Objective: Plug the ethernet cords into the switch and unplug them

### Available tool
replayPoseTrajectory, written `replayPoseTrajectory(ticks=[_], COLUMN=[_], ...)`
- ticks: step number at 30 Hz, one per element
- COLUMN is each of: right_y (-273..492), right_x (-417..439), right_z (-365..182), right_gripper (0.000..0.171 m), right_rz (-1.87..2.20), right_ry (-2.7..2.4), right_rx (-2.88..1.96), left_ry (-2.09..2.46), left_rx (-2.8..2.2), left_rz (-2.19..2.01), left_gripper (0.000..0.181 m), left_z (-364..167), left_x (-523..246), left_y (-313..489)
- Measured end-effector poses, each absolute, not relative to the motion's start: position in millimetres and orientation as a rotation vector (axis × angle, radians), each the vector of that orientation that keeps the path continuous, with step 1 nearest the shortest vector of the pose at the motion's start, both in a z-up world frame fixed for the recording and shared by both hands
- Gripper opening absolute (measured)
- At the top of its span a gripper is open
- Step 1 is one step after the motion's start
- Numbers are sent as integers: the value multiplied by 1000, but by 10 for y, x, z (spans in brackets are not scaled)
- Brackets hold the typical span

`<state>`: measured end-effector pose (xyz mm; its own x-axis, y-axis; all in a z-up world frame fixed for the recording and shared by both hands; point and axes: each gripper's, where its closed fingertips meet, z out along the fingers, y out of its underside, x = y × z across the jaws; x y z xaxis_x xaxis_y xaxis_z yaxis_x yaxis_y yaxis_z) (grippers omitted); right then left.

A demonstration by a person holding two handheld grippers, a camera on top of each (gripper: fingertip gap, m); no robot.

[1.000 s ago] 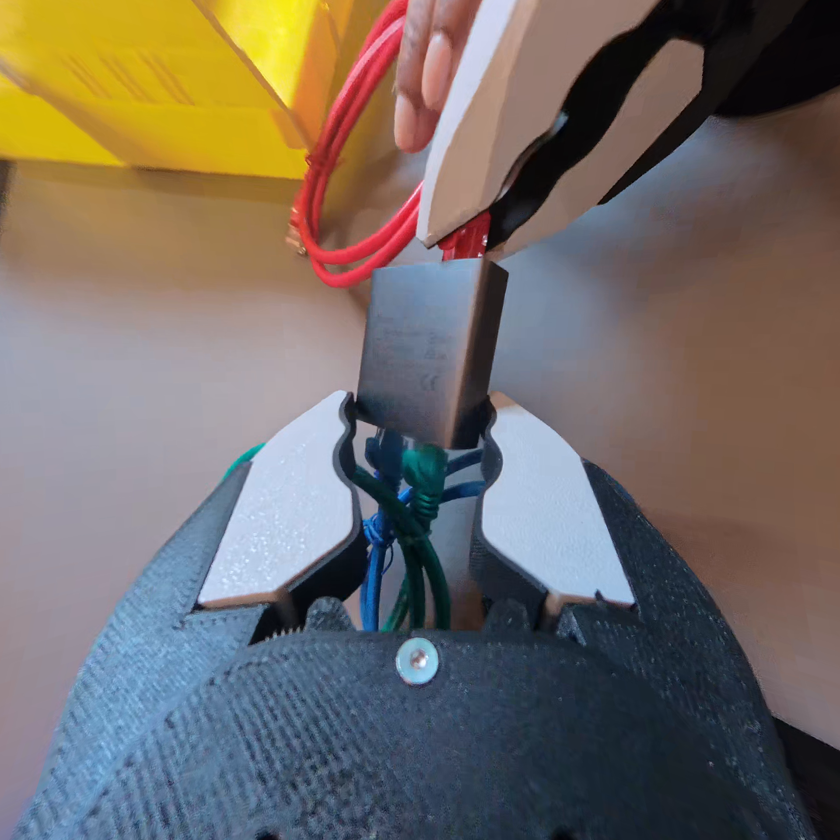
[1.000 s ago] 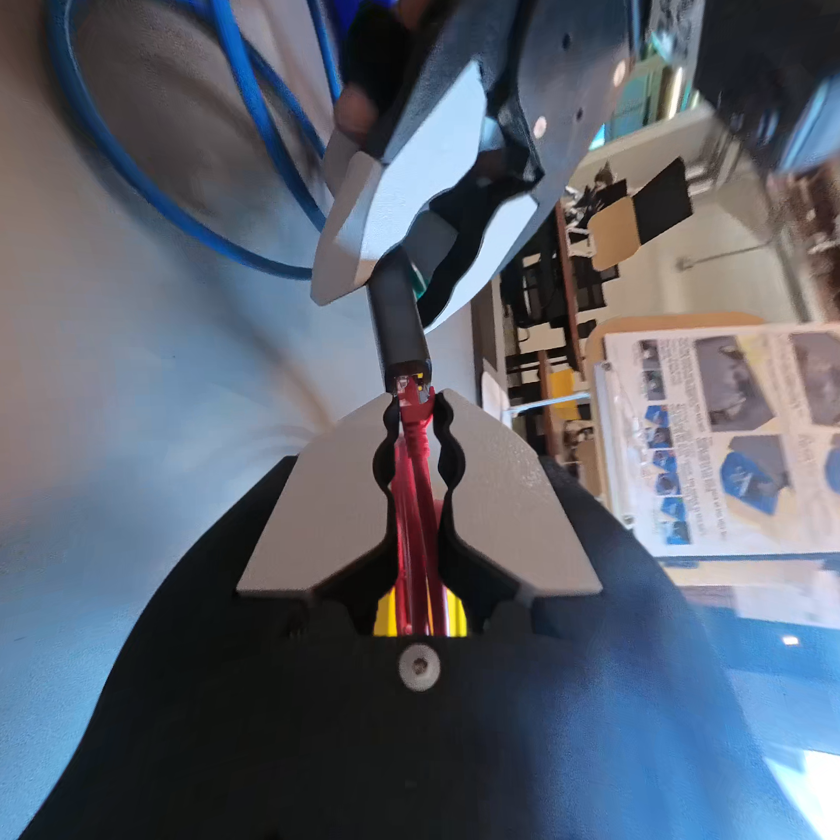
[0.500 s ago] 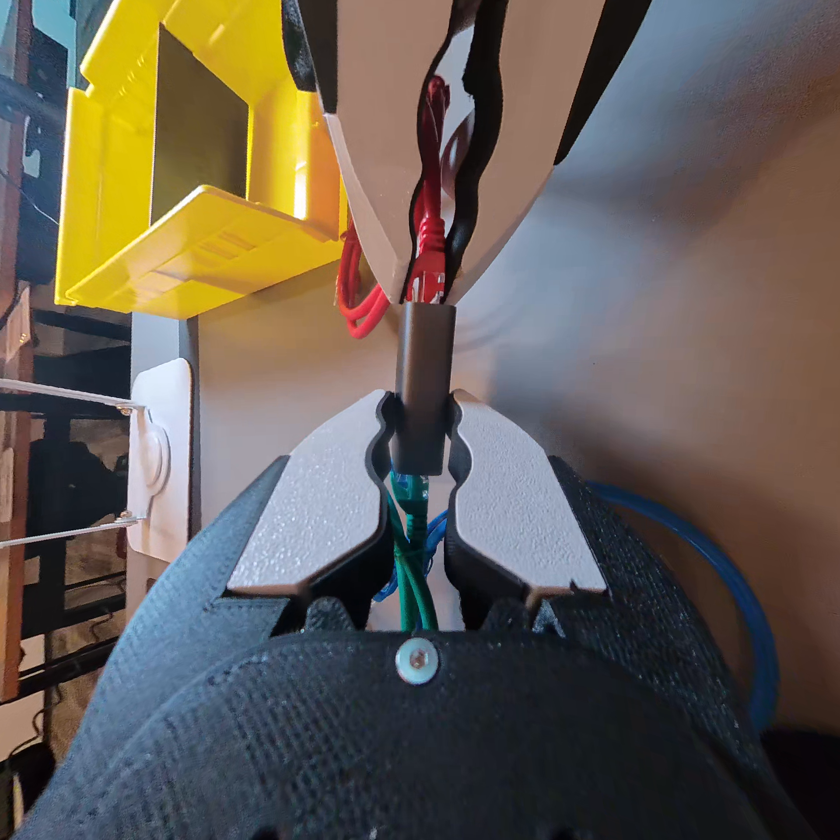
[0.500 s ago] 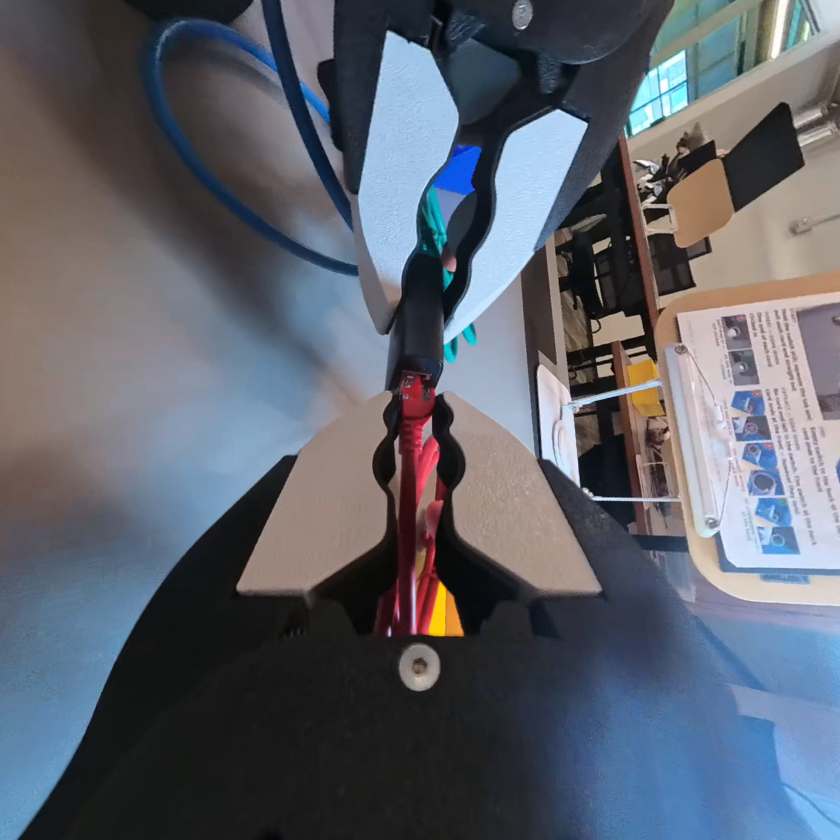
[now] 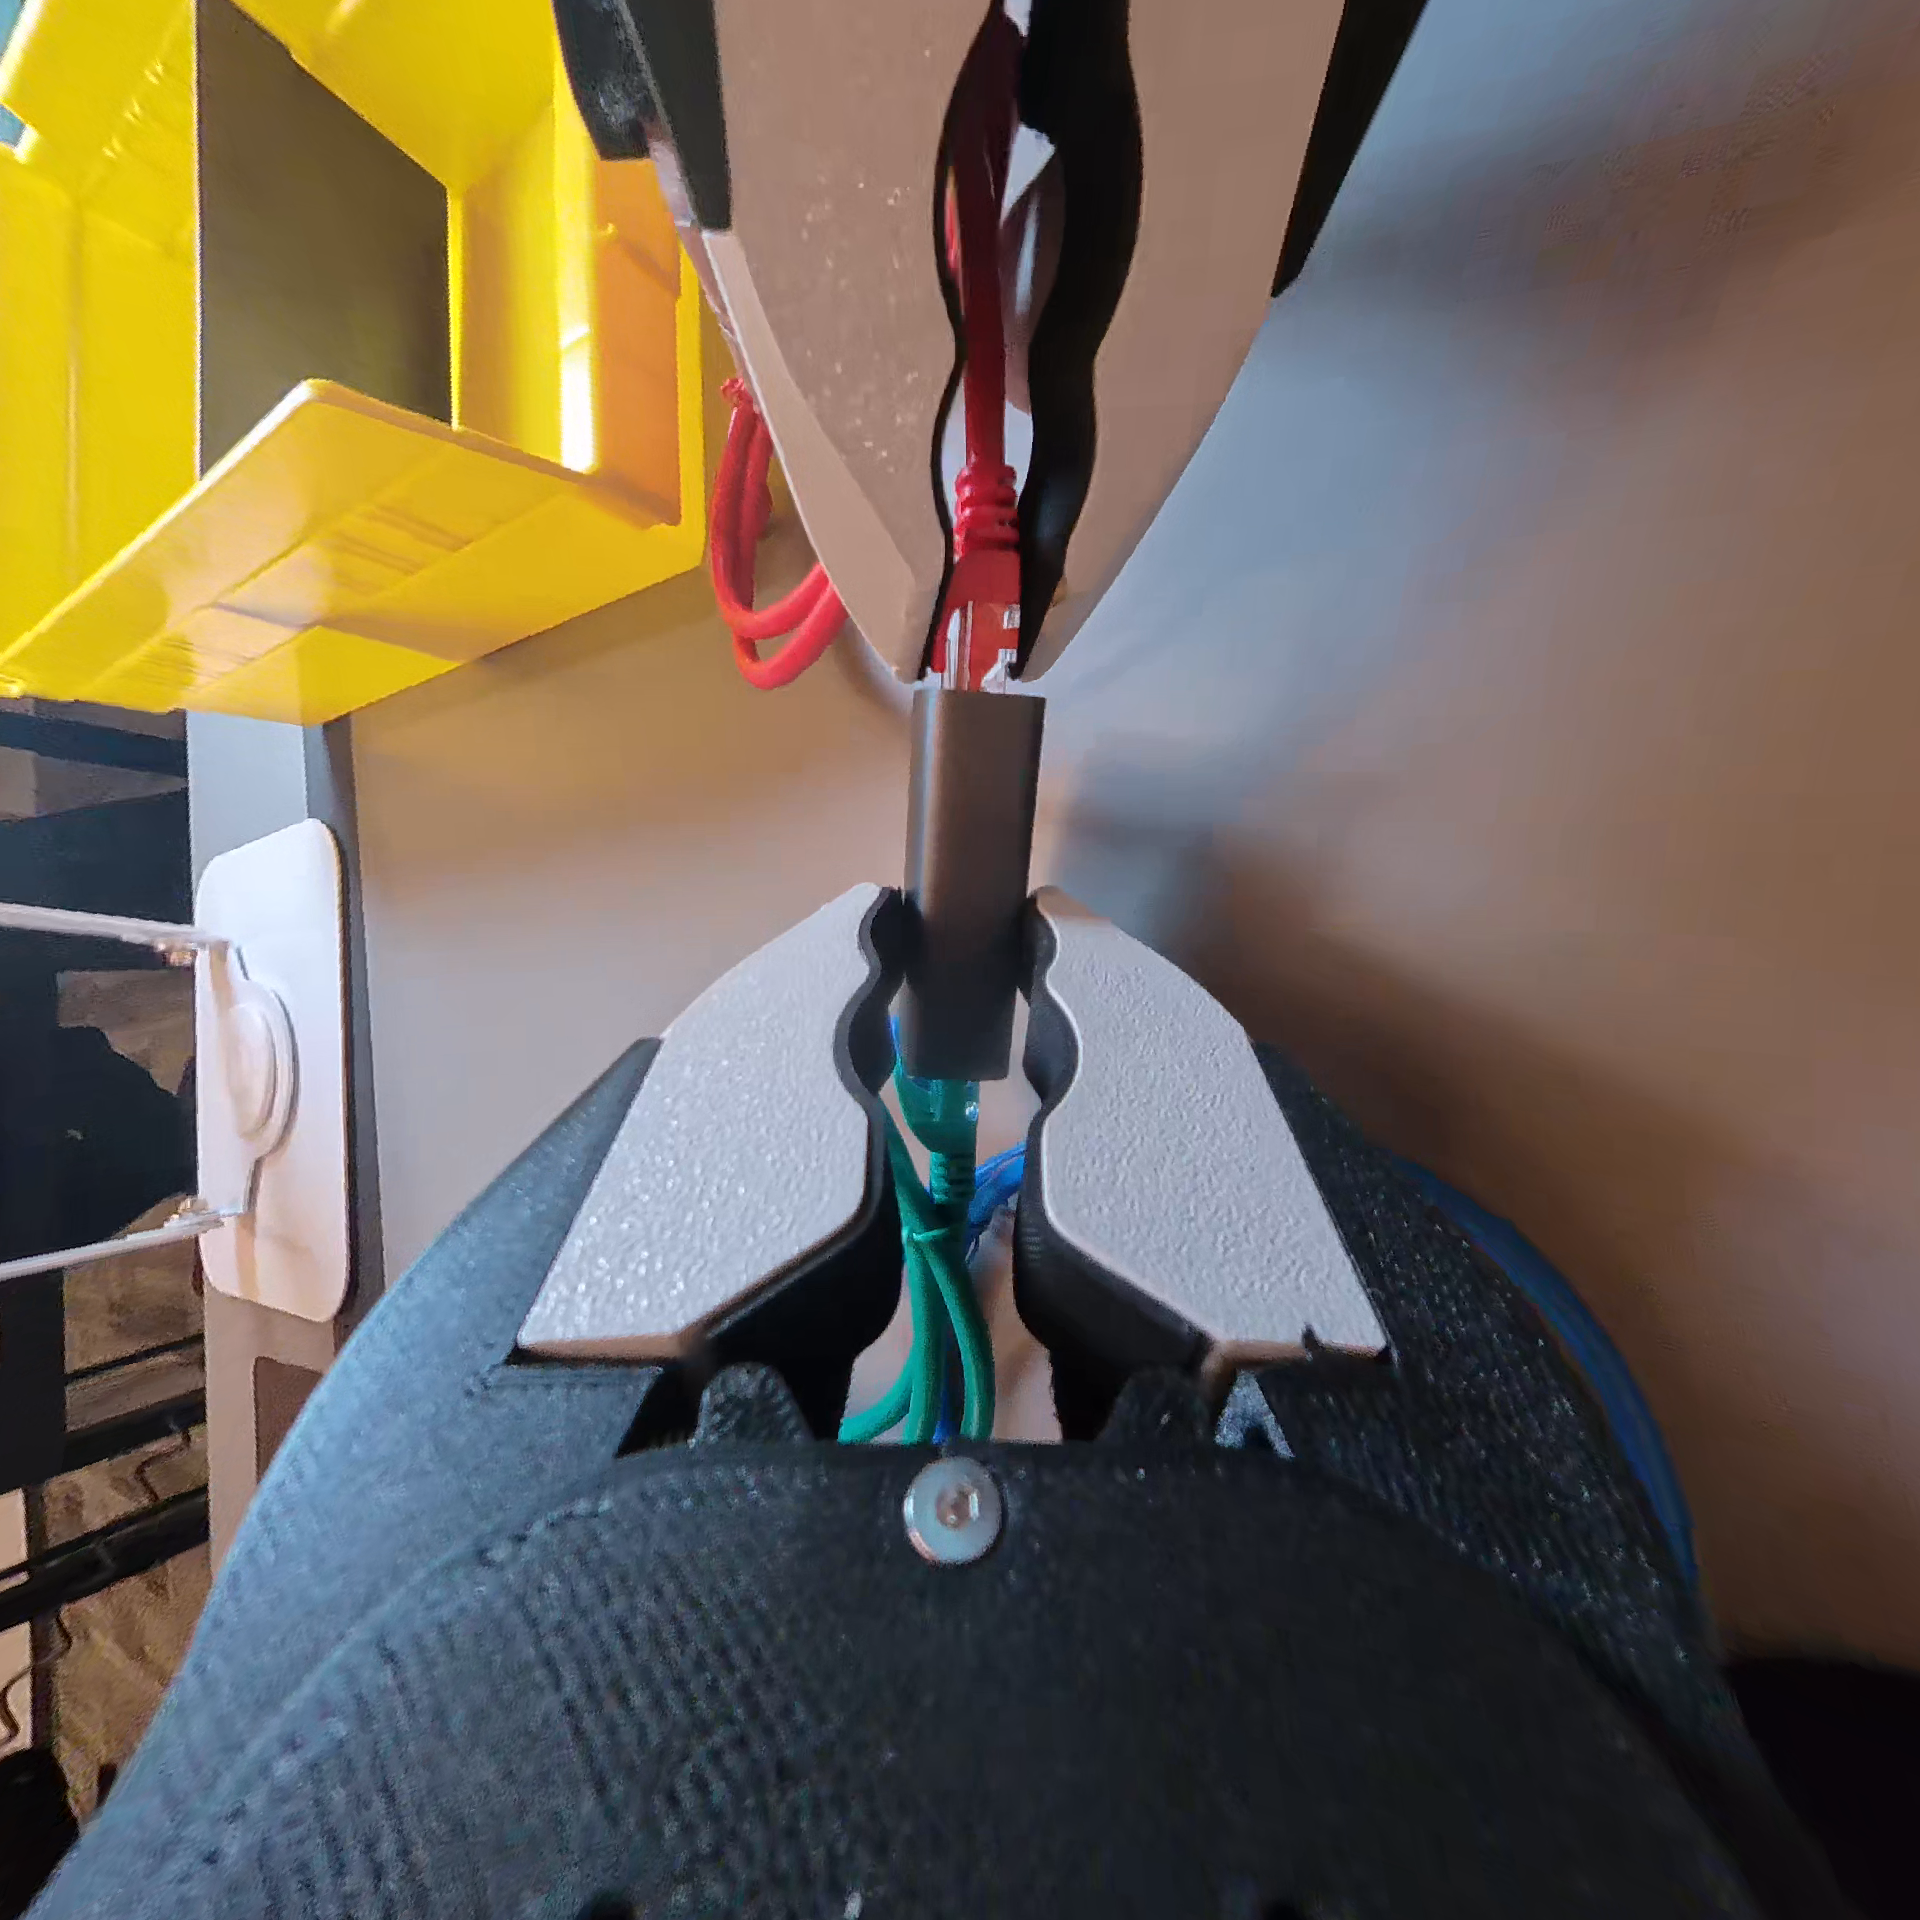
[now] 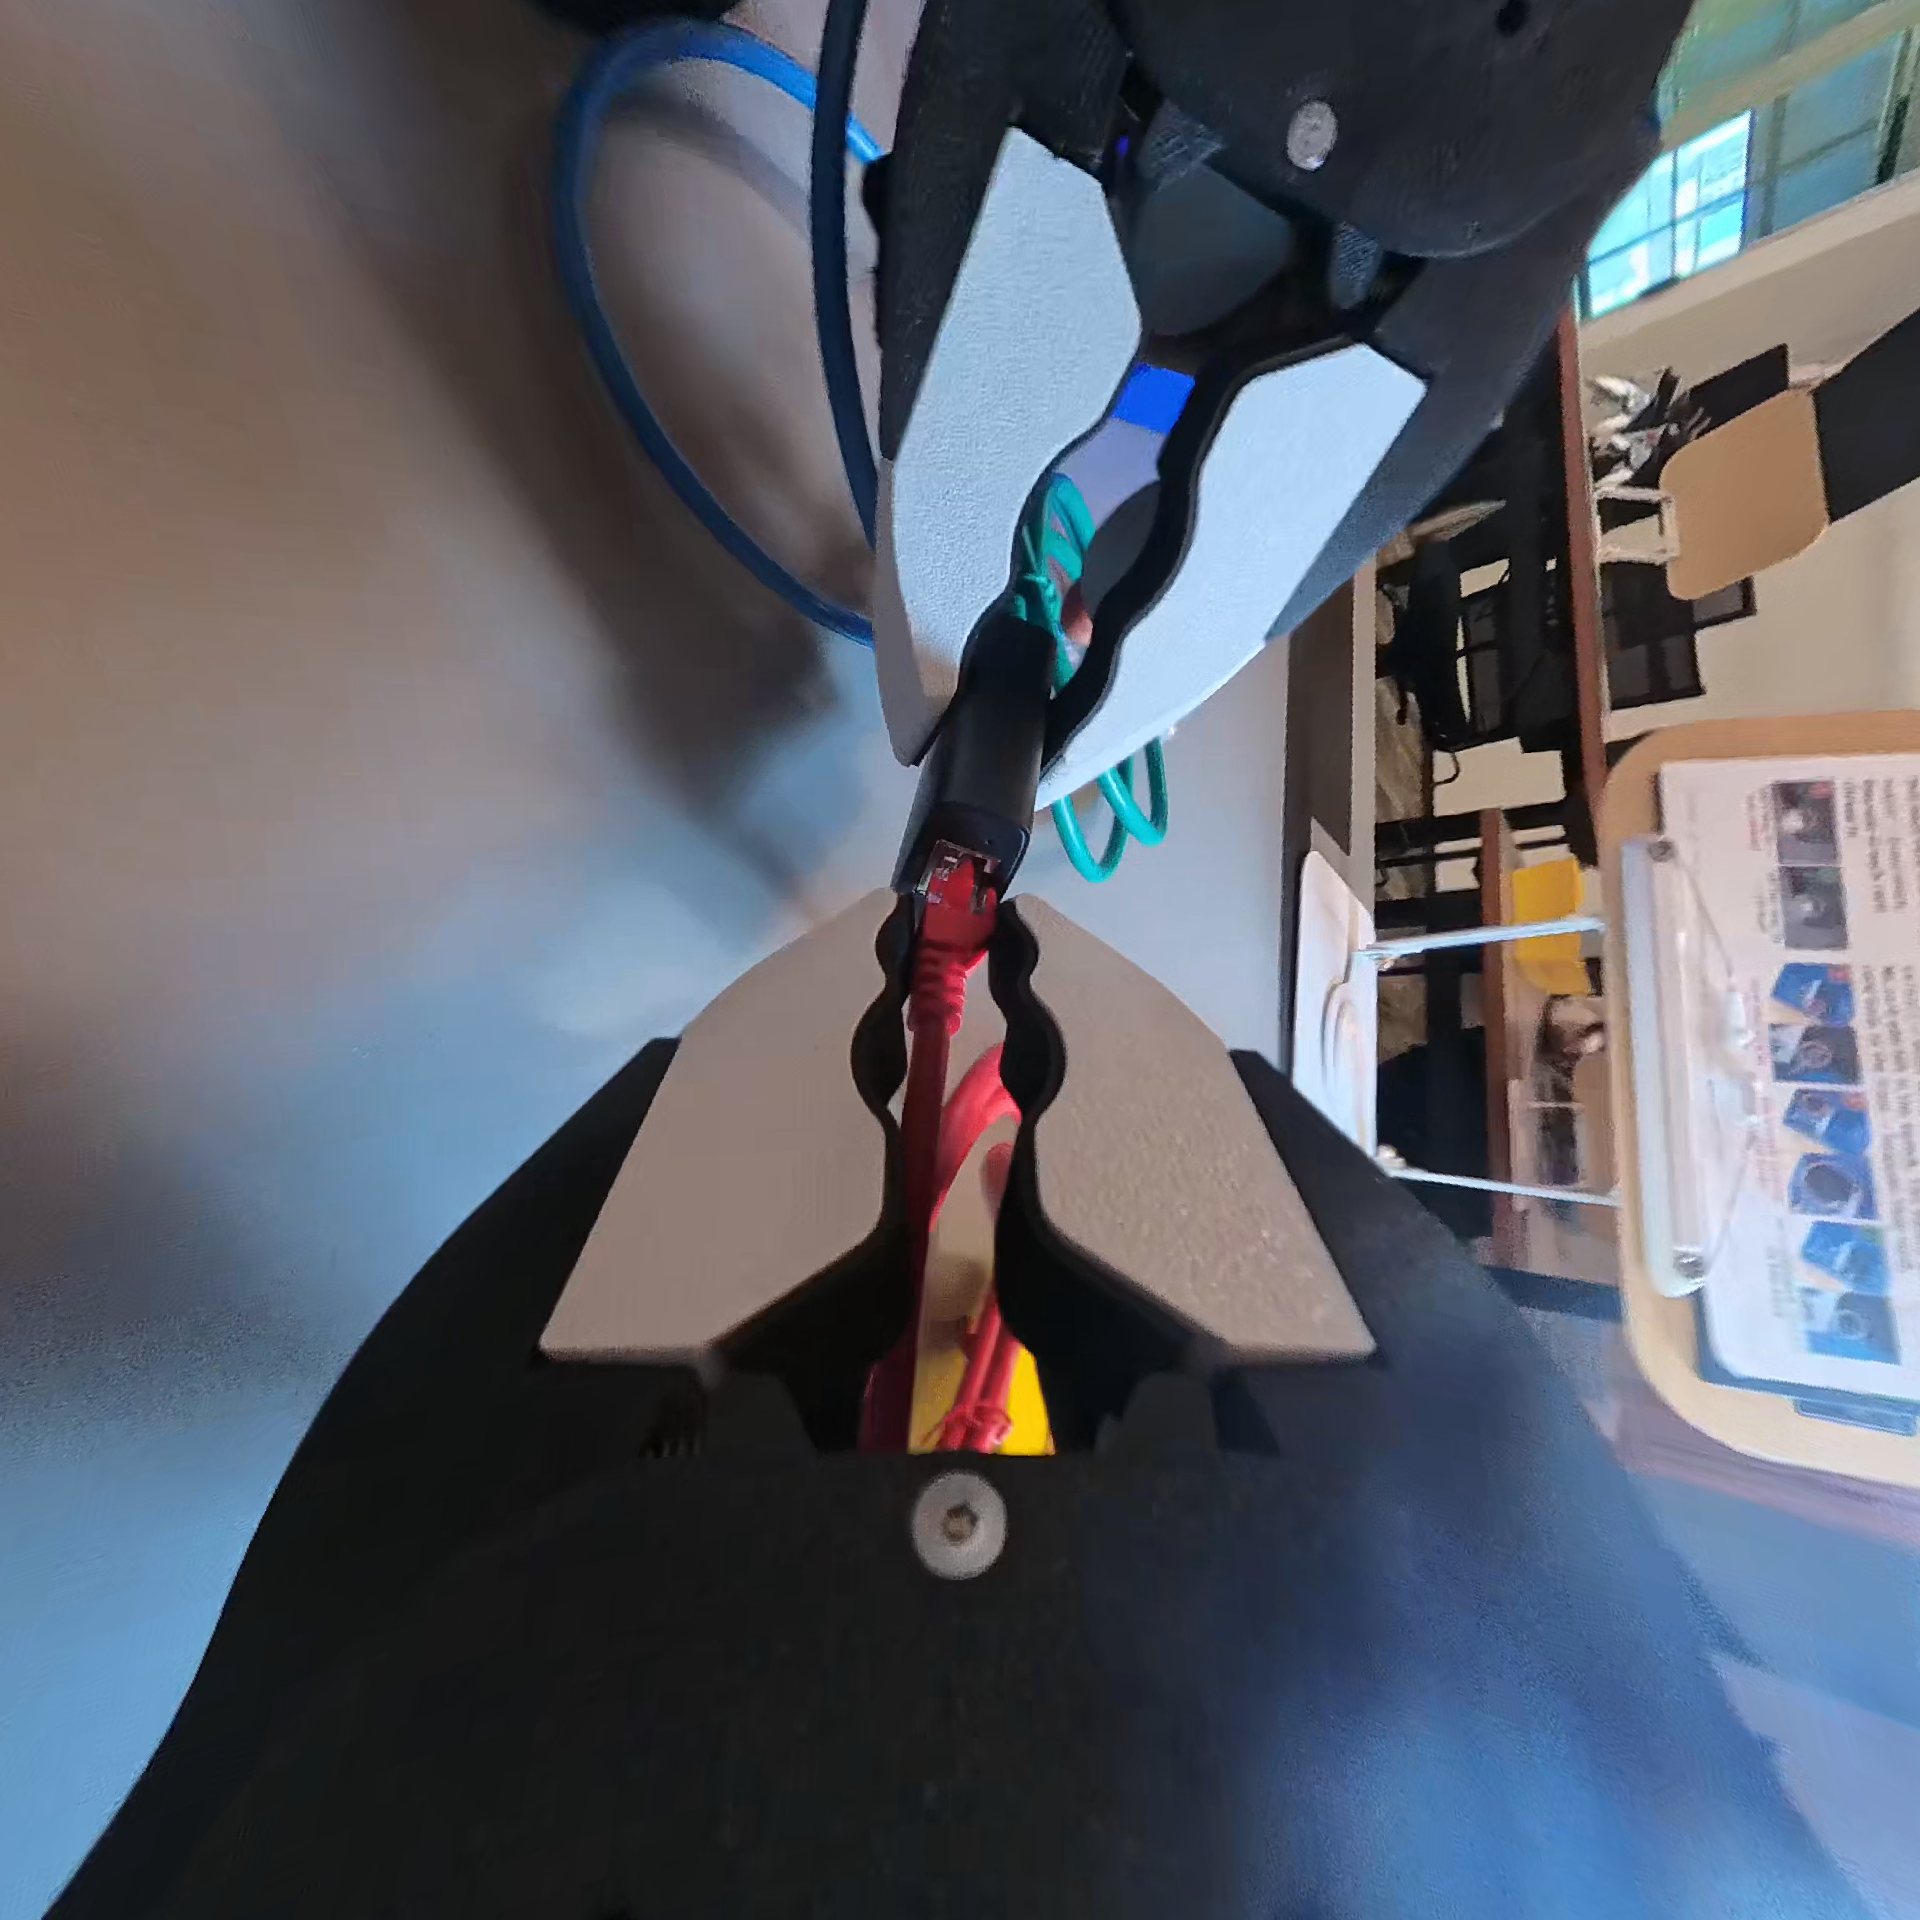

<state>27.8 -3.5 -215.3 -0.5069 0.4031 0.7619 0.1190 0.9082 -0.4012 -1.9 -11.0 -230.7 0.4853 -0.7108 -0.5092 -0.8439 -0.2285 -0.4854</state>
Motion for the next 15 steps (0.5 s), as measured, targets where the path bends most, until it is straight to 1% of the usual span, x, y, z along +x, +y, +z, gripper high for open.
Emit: replayPoseTrajectory(ticks=[3,9,15], right_y=[8,17,23], right_x=[229,183,164], right_z=[-2133,-2105,-2048], right_gripper=[15,16,16], right_rz=[416,339,366], right_ry=[-2047,-2005,-1957], right_rx=[-454,-433,-459], left_ry=[1241,1193,1158], left_rx=[-2032,-2093,-2130], left_rz=[238,249,251], left_gripper=[22,22,22], left_z=[-2285,-2273,-2250], left_x=[-46,-80,-105], left_y=[-103,-131,-124])
